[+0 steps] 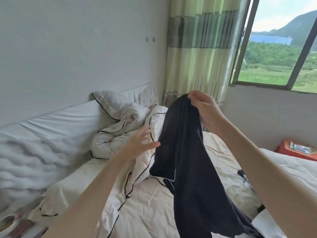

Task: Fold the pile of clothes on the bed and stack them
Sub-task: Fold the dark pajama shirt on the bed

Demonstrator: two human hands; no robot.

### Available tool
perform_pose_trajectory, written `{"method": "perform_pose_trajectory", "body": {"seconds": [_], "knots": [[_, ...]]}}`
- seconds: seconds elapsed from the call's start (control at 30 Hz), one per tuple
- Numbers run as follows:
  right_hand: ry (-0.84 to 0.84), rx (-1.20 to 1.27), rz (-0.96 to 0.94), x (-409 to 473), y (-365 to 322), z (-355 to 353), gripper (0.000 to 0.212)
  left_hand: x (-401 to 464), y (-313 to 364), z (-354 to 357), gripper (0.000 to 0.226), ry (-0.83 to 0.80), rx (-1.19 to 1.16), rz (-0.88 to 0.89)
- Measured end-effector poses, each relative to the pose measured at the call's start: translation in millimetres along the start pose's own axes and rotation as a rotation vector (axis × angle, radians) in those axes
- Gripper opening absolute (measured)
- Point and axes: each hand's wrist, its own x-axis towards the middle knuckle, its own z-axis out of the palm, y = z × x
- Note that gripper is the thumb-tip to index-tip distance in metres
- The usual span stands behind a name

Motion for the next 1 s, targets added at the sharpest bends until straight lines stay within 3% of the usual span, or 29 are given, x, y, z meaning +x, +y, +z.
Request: {"method": "perform_pose_trajectory", "body": {"seconds": [0.13,0.23,0.37,0.6,0.77,1.0], "knots": [[-0.05,0.056,-0.026,4,-14,10,0.025,0,19,2,0.064,0.06,-0.158,0.014],[-0.081,0.086,-0.025,4,-18,18,0.024,1,33,3,0.059,0.043,-0.272,-0.032],[-0.102,0.05,-0.048,6,-20,26,0.022,1,47,-6,0.035,0.014,-0.326,-0.051],[-0.056,0.009,-0.008,17,-15,20,0.021,-4,78,-68,0.012,0.234,-0.498,0.057],[-0.003,-0.117,0.008,25,-8,26,0.028,-18,95,-91,0.015,0.107,-0.358,0.115],[-0.039,-0.274,-0.019,20,7,37,0.016,-24,100,-93,0.016,0.342,-0.327,0.095]]}}
